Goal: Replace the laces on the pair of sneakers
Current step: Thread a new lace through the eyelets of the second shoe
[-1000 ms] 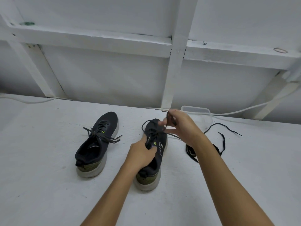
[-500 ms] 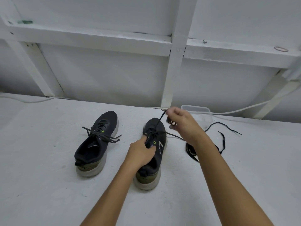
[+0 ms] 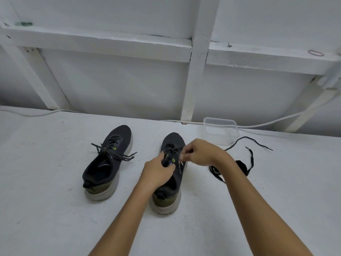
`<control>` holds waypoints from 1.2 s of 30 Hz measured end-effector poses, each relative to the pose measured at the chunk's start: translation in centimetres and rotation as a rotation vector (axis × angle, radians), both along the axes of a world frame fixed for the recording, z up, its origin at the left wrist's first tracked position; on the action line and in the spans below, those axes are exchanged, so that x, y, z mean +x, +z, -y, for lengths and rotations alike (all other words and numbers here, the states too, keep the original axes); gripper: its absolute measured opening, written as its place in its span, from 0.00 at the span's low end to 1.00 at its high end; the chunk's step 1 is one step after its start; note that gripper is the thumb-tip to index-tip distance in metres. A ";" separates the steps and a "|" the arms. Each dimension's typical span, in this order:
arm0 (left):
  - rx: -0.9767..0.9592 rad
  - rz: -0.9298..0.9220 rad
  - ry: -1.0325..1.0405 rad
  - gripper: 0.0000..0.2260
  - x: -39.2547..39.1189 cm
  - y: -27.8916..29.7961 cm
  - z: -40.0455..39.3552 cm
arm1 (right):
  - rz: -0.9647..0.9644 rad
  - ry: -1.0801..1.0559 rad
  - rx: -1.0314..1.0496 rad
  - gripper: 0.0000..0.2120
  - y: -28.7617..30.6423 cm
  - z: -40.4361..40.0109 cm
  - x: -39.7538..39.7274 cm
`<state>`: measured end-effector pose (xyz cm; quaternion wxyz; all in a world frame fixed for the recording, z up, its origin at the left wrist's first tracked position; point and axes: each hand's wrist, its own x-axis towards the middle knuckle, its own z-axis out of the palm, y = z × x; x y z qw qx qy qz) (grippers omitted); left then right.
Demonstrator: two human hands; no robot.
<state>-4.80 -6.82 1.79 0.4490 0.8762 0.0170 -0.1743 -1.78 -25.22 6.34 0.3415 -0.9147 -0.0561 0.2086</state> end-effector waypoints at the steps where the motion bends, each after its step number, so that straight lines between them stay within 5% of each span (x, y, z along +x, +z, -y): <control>1: 0.006 -0.003 0.001 0.21 0.0 0.0 0.0 | 0.024 -0.087 0.217 0.07 0.4 -0.1 0.0; 4: 0.018 -0.028 0.013 0.29 0.1 0.1 0.1 | 0.101 -0.304 0.715 0.07 1.5 -0.8 0.4; 8: 0.022 -0.021 0.017 0.30 -0.2 0.3 0.2 | 0.168 -0.370 0.747 0.08 0.7 -2.5 0.4; 15: -0.011 0.114 0.100 0.30 -0.9 0.5 0.5 | 0.422 -0.315 0.418 0.06 0.3 -2.4 2.0; 20: 0.090 0.311 -0.144 0.28 0.3 0.3 0.7 | 0.405 -0.193 0.313 0.06 1.2 -2.7 3.0; 25: 0.137 0.135 -0.013 0.41 0.4 0.1 0.8 | 0.381 -0.138 0.139 0.22 -0.1 -2.0 3.0; 31: 0.180 -0.059 0.144 0.34 1.0 0.1 0.6 | 0.102 -0.132 -0.030 0.09 -3.3 -0.3 1.6; 36: 0.186 -0.101 0.100 0.33 0.7 0.2 0.1 | 0.183 -0.172 -0.086 0.05 -5.5 -0.8 0.5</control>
